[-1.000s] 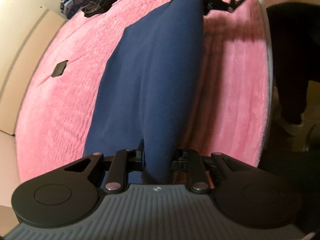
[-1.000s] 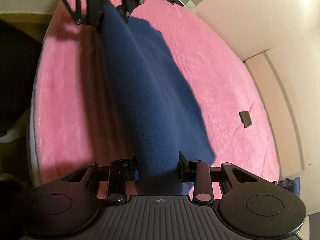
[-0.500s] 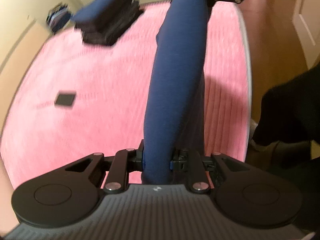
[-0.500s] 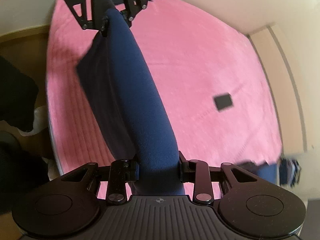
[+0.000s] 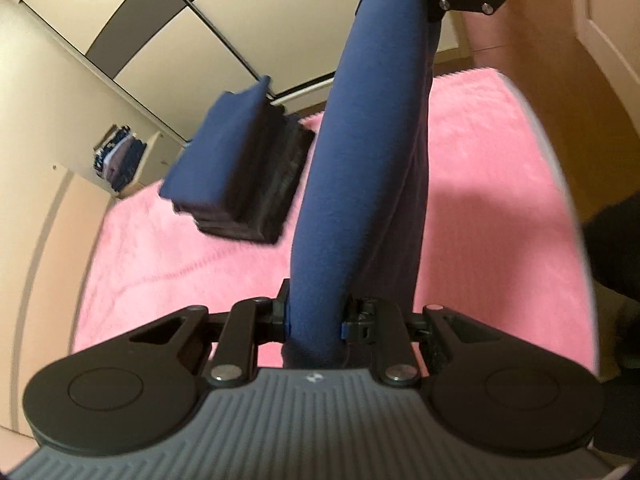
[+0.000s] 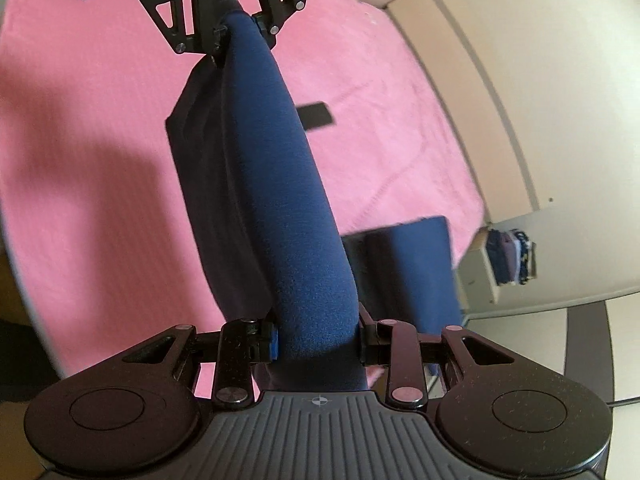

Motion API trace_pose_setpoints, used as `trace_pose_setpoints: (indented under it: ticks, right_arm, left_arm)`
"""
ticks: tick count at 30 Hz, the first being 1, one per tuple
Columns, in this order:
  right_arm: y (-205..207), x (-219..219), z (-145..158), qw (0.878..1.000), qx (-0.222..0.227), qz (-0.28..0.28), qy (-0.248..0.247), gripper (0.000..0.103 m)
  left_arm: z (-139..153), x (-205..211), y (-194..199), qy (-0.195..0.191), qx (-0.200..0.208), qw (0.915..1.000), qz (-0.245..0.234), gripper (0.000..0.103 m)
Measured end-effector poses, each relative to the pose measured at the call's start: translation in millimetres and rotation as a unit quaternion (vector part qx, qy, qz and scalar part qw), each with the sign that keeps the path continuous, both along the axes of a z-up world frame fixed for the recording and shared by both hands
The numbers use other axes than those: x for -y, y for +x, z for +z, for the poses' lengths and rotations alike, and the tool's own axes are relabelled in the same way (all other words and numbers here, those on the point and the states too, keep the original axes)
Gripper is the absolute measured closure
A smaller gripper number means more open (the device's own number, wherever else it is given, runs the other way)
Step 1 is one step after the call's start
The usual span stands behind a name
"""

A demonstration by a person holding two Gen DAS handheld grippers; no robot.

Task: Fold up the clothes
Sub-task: 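Lift the folded sweatshirt with both grippers and carry it toward the clothes stack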

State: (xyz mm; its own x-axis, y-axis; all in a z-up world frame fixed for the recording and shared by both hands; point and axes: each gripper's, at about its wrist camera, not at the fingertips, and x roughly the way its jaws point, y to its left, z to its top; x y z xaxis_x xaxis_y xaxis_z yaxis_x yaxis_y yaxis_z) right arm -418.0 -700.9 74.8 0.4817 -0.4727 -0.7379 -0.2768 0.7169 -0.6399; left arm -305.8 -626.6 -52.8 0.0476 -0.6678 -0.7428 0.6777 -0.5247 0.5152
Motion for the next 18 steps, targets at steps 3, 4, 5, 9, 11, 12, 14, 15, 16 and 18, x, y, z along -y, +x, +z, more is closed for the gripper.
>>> trace_pose_setpoints:
  ticks: [3, 4, 5, 9, 11, 12, 14, 15, 16, 18]
  right_arm:
    - [-2, 79, 5, 1.000, 0.019, 0.022, -0.012, 0.071]
    - [-1, 108, 6, 0.999, 0.026, 0.030, -0.019, 0.071]
    - [2, 138, 9, 0.998, 0.035, 0.038, -0.027, 0.071]
    - [25, 249, 27, 0.994, 0.074, 0.056, -0.058, 0.071]
    - [39, 300, 34, 0.990, 0.099, 0.059, -0.078, 0.071]
    - [47, 325, 36, 0.988, 0.116, 0.057, -0.089, 0.071]
    - [62, 368, 33, 0.980, 0.152, 0.050, -0.115, 0.071]
    - [67, 384, 27, 0.977, 0.168, 0.045, -0.123, 0.071]
    - [72, 399, 16, 0.974, 0.184, 0.037, -0.130, 0.071]
    - [79, 423, -21, 0.971, 0.196, 0.021, -0.132, 0.070]
  left_arm:
    - [0, 73, -6, -0.008, 0.003, 0.9995, 0.029, 0.085]
    - [1, 98, -6, -0.011, 0.006, 0.9992, 0.037, 0.085]
    - [2, 126, -7, -0.015, 0.014, 0.9988, 0.043, 0.085]
    - [22, 233, -4, -0.049, 0.048, 0.9950, 0.073, 0.085]
    - [35, 283, 3, -0.077, 0.072, 0.9908, 0.085, 0.085]
    - [40, 308, 8, -0.094, 0.087, 0.9877, 0.090, 0.085]
    - [43, 352, 16, -0.132, 0.113, 0.9797, 0.100, 0.085]
    - [38, 370, 20, -0.148, 0.122, 0.9760, 0.104, 0.085]
    - [29, 387, 23, -0.159, 0.128, 0.9731, 0.107, 0.085]
    - [-10, 416, 24, -0.161, 0.136, 0.9711, 0.111, 0.085]
